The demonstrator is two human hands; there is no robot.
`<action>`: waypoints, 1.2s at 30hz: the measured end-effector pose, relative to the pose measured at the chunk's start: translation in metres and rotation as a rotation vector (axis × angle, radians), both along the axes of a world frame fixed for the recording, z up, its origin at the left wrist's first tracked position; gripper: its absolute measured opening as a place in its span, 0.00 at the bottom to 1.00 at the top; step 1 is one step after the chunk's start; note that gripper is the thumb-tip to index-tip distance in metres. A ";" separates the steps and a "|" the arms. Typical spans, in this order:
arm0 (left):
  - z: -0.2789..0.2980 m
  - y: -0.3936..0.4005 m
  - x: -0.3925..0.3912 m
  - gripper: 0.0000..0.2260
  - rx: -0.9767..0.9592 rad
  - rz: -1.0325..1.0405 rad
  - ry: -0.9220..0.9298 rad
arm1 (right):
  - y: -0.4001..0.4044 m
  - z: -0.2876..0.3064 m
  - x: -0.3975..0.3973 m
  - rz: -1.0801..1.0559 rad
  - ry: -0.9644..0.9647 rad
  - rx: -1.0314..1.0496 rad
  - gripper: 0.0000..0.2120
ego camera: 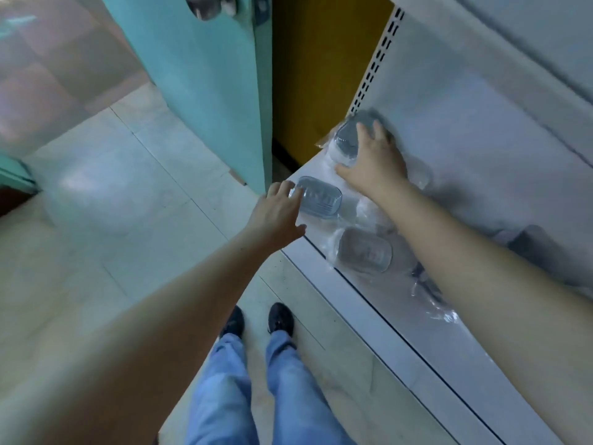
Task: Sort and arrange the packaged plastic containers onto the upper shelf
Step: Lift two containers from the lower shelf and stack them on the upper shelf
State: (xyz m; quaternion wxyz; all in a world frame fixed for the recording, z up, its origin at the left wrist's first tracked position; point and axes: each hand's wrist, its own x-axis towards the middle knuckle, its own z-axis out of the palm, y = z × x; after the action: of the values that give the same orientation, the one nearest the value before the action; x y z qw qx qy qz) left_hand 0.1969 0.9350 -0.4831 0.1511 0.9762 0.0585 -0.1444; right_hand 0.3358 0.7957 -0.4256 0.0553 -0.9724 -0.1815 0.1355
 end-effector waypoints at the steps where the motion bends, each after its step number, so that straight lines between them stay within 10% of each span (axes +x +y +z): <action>1: -0.015 0.002 0.012 0.40 0.020 -0.035 0.007 | 0.008 -0.008 0.009 -0.036 0.015 -0.002 0.45; 7: -0.075 0.015 0.064 0.54 0.030 -0.191 0.068 | 0.050 -0.056 0.048 -0.317 0.048 -0.040 0.48; 17: -0.075 0.031 0.062 0.45 -0.098 -0.063 0.026 | 0.060 -0.068 0.047 -0.511 -0.037 0.168 0.29; 36: 0.077 0.059 -0.072 0.47 -0.326 0.211 -0.211 | 0.011 0.059 -0.124 -0.004 -0.297 0.428 0.35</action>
State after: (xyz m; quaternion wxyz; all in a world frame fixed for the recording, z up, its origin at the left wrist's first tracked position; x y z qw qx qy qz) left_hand 0.1252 0.9936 -0.4062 0.3263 0.9371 0.1199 -0.0326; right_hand 0.2118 0.8068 -0.3670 0.2330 -0.9482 -0.2101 -0.0504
